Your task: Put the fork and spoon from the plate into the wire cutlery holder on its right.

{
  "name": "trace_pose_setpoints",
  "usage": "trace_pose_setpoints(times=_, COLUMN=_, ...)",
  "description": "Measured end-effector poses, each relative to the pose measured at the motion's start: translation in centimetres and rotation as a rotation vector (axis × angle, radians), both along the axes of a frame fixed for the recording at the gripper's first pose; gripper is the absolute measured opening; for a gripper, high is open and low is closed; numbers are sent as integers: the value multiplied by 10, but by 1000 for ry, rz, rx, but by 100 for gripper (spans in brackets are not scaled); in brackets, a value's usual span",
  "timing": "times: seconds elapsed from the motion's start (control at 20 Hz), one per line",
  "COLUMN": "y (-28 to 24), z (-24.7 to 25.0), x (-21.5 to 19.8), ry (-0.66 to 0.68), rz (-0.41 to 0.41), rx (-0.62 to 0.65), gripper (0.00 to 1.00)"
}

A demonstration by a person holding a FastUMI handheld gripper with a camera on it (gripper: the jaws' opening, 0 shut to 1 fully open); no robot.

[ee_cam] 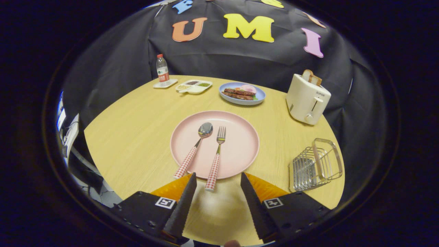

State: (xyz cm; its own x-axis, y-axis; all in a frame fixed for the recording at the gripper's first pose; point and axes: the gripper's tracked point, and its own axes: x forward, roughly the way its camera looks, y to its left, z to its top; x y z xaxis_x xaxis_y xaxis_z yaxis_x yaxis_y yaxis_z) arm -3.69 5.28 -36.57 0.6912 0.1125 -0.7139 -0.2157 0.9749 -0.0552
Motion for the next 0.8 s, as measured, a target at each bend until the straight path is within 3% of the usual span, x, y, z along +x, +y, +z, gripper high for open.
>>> trace_pose_setpoints(times=0.25, y=2, z=-14, x=0, ry=47, rz=0, rx=-2, gripper=56)
trace_pose_setpoints(times=0.45, y=-2, z=-13, x=4, ry=41, rz=-19, rx=-28, gripper=22)
trace_pose_setpoints(times=0.6, y=-5, z=-14, x=1, ry=71, rz=-37, rx=-8, gripper=8)
trace_pose_setpoints(times=0.65, y=-11, z=-8, x=-3, ry=76, rz=-48, rx=-1, gripper=8)
trace_pose_setpoints(times=0.7, y=-14, z=-8, x=0, ry=75, rz=-60, rx=3, gripper=1)
trace_pose_setpoints(times=0.8, y=-18, z=11, x=1, ry=77, rz=-71, rx=28, gripper=1)
